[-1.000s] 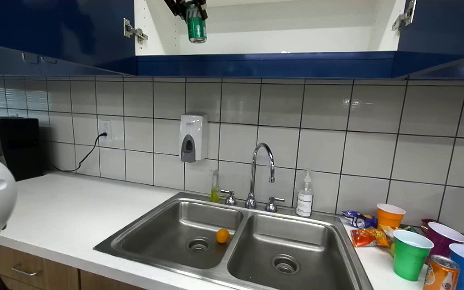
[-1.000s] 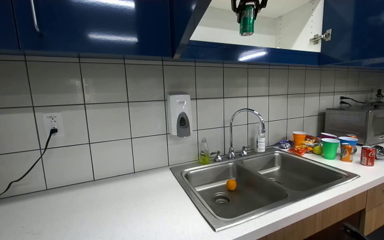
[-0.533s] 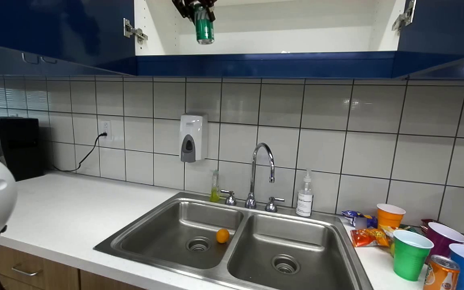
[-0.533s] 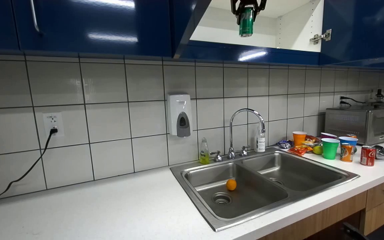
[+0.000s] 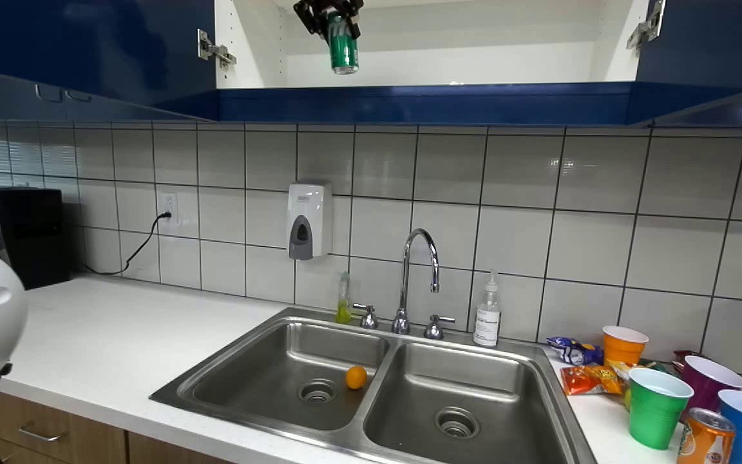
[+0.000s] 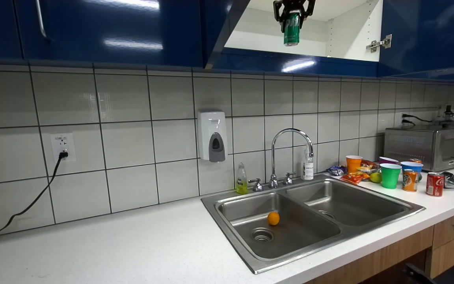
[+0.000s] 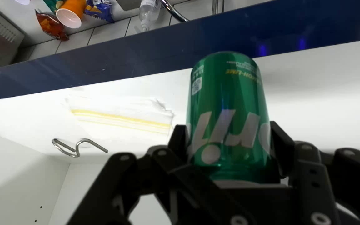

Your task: Pick up the can from the sink and put it in the cabinet

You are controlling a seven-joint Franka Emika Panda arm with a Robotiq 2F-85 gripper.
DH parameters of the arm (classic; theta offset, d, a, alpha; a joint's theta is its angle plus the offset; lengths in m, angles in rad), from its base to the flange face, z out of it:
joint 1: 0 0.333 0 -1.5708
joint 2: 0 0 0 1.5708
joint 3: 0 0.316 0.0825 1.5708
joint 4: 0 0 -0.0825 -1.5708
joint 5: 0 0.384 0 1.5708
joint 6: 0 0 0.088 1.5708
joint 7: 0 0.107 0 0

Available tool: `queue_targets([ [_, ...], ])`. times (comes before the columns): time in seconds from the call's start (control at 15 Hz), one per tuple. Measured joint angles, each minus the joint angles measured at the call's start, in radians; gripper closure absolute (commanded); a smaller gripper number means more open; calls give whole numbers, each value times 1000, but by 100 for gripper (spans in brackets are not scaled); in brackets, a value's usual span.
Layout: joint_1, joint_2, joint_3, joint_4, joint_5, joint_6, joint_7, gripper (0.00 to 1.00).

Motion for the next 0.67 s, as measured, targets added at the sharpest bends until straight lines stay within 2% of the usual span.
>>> queue_targets([
  [0.67,0,102,-29,100,-1,13,0,60],
])
